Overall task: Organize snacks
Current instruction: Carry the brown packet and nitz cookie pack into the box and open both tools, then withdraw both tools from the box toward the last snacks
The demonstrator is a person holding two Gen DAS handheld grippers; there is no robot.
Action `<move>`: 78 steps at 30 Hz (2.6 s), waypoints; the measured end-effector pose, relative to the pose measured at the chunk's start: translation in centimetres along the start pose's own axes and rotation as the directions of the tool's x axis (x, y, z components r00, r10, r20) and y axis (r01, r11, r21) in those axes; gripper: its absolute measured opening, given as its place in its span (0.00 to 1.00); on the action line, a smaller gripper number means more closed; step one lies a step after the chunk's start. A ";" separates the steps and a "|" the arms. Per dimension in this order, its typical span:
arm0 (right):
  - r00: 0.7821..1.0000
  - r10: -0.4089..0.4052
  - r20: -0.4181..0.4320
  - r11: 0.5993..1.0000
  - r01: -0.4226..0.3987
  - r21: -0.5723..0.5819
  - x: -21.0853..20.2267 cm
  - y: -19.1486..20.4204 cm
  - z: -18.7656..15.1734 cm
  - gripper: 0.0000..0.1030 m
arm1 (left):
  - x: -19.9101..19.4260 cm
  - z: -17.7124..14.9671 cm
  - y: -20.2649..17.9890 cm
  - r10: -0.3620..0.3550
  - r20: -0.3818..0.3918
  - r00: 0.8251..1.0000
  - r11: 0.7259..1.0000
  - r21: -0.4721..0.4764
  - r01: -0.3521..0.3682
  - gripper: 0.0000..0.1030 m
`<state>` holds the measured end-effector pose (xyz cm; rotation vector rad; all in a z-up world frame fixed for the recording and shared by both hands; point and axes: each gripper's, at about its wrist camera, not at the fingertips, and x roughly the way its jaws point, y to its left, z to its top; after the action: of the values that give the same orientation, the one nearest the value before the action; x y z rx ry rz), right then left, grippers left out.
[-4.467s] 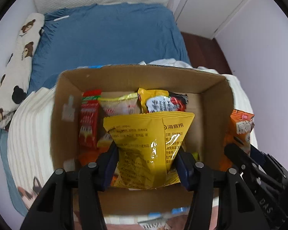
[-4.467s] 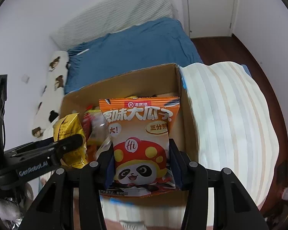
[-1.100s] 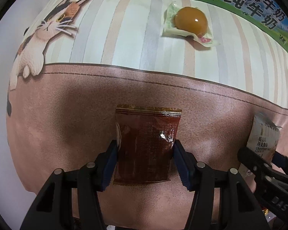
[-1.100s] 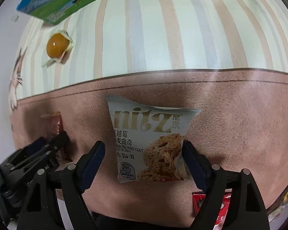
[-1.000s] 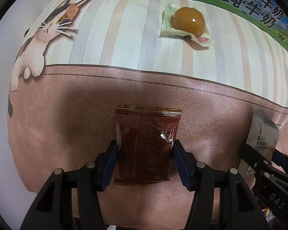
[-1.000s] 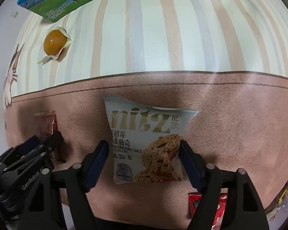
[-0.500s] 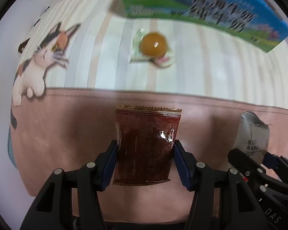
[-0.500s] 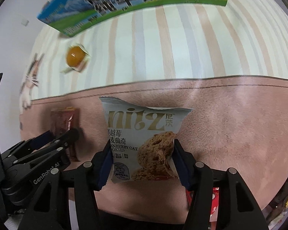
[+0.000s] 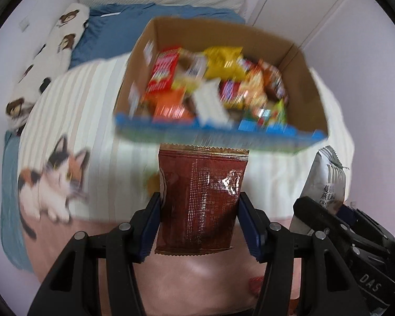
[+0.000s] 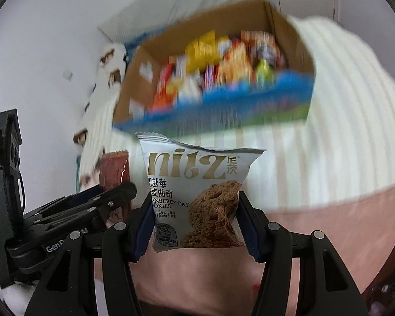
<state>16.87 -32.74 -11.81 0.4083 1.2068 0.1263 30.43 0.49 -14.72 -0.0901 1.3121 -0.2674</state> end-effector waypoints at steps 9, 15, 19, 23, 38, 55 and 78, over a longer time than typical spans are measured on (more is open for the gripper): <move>0.992 -0.106 0.064 0.992 0.110 -0.065 0.4 0.8 11.6 0.59 | 3.3 11.9 -1.6 0.009 -0.080 0.997 0.999 0.041 -0.005 0.52; 0.988 -0.154 -0.027 0.987 0.152 -0.062 5.1 -0.3 16.8 0.59 | 8.5 15.9 -1.5 0.019 -0.181 0.983 1.000 0.025 -0.015 0.52; 0.982 -0.169 -0.081 0.985 0.164 -0.057 8.5 -1.1 18.7 0.59 | 11.6 17.4 -0.8 0.018 -0.238 0.971 1.000 -0.003 -0.019 0.52; 0.978 -0.175 -0.116 0.984 0.170 -0.056 11.1 -1.7 19.7 0.59 | 14.1 18.3 0.0 -0.022 -0.297 0.955 0.999 -0.037 0.012 0.52; 0.956 -0.222 -0.193 0.975 0.211 -0.077 14.7 -2.0 20.9 0.91 | 13.5 18.6 2.0 -0.013 -0.278 0.961 0.999 -0.051 -0.001 0.87; 0.959 -0.282 0.022 0.955 0.283 -0.087 5.4 -0.4 16.4 0.94 | 1.4 11.4 -0.3 0.102 0.106 0.989 0.994 0.019 -0.105 0.87; 0.967 -0.147 0.209 0.984 0.164 -0.067 -7.2 3.2 5.5 0.94 | -8.7 0.2 -0.3 0.135 0.301 0.944 0.989 0.011 -0.145 0.87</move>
<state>19.76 -33.37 -2.62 0.2450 1.0231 -0.0011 28.55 2.28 -6.41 -0.0075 1.0063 -0.1465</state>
